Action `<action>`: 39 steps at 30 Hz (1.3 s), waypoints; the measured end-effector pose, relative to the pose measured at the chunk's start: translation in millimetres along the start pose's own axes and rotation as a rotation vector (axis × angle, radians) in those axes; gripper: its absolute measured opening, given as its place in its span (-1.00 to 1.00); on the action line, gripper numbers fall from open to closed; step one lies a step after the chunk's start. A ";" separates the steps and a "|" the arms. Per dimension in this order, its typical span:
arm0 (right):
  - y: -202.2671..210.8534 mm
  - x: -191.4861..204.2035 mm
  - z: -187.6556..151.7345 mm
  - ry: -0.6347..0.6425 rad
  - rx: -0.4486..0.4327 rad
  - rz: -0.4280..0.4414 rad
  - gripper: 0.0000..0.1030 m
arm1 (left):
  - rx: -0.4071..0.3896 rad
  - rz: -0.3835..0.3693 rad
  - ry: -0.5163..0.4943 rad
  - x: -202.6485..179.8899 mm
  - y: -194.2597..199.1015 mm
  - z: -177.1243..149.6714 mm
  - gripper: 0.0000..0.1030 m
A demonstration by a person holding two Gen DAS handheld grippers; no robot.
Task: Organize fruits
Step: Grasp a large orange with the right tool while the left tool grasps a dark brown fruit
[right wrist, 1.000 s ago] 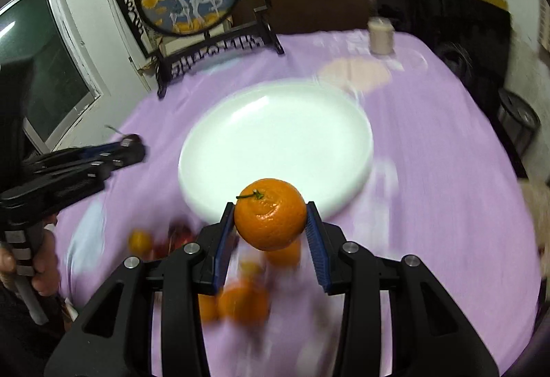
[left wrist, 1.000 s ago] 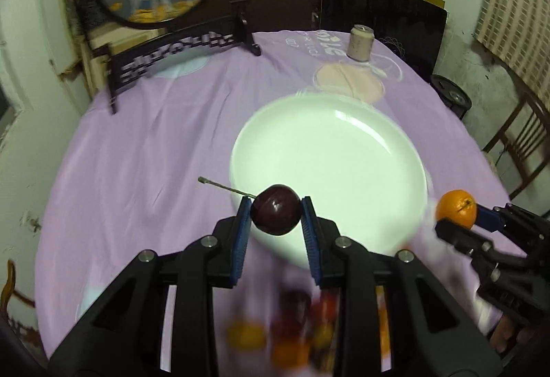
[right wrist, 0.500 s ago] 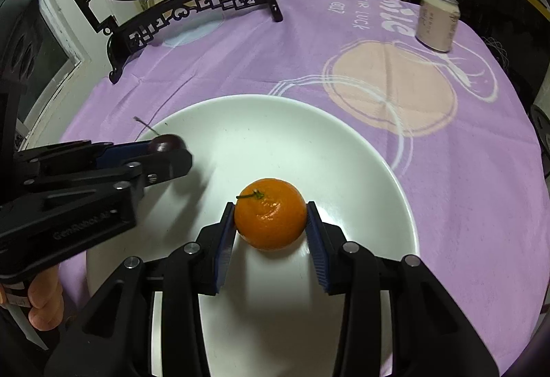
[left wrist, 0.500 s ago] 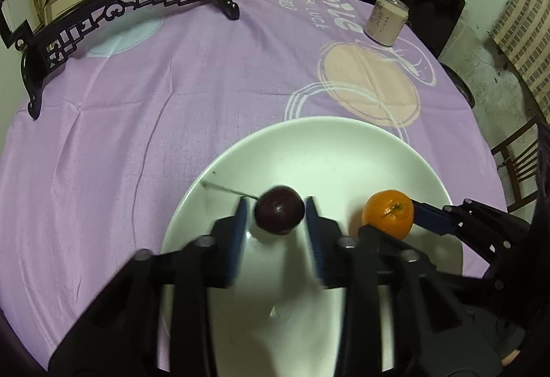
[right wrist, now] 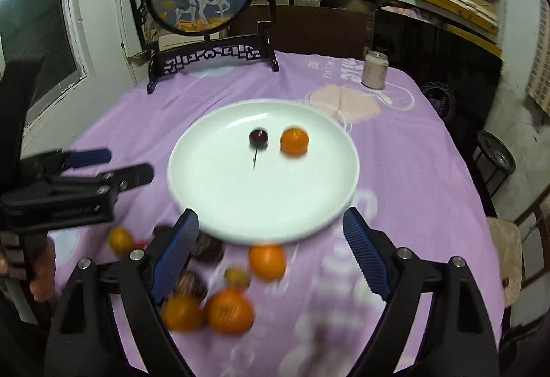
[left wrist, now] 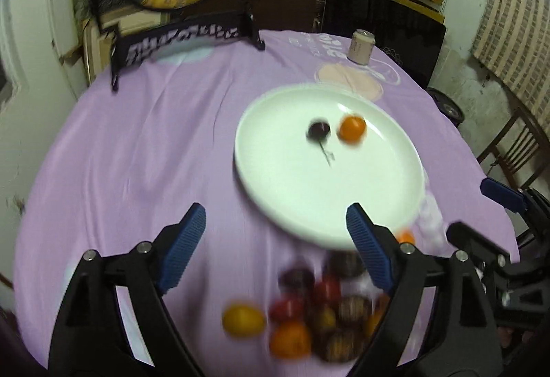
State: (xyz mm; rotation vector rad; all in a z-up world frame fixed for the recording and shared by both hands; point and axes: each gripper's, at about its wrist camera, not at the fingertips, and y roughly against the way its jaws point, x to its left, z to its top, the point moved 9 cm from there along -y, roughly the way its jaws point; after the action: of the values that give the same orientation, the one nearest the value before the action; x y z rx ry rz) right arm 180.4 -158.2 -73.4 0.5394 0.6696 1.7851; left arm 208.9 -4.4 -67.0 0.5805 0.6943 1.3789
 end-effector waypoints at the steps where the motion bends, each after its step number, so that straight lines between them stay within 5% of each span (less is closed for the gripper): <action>1: 3.6 1.6 -6.6 -0.007 0.001 -0.006 0.67 | 0.004 -0.001 0.007 2.3 6.6 -15.6 0.66; 14: 12.2 18.9 -69.5 0.019 0.082 -0.015 0.67 | 0.024 0.055 0.004 37.3 40.1 -82.7 0.66; 20: -5.5 18.7 -96.8 0.041 0.158 0.003 0.21 | 0.051 0.047 -0.005 39.7 41.0 -99.2 0.66; 25: -35.2 25.1 -97.9 0.018 0.172 0.085 0.21 | 0.079 0.022 -0.022 29.6 40.1 -105.8 0.66; 27: -42.3 31.4 -95.0 0.015 0.164 0.137 -0.13 | 0.080 0.025 -0.028 27.3 41.4 -107.1 0.66; 39: -37.2 28.4 -93.0 -0.015 0.166 0.134 -0.13 | 0.093 -0.024 -0.068 -2.2 42.7 -107.4 0.66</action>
State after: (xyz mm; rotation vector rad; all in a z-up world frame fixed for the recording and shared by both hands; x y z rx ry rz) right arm 137.3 -138.6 -166.1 0.7241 0.7910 1.8581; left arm 100.8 -4.9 -108.1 0.6872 0.7113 1.3036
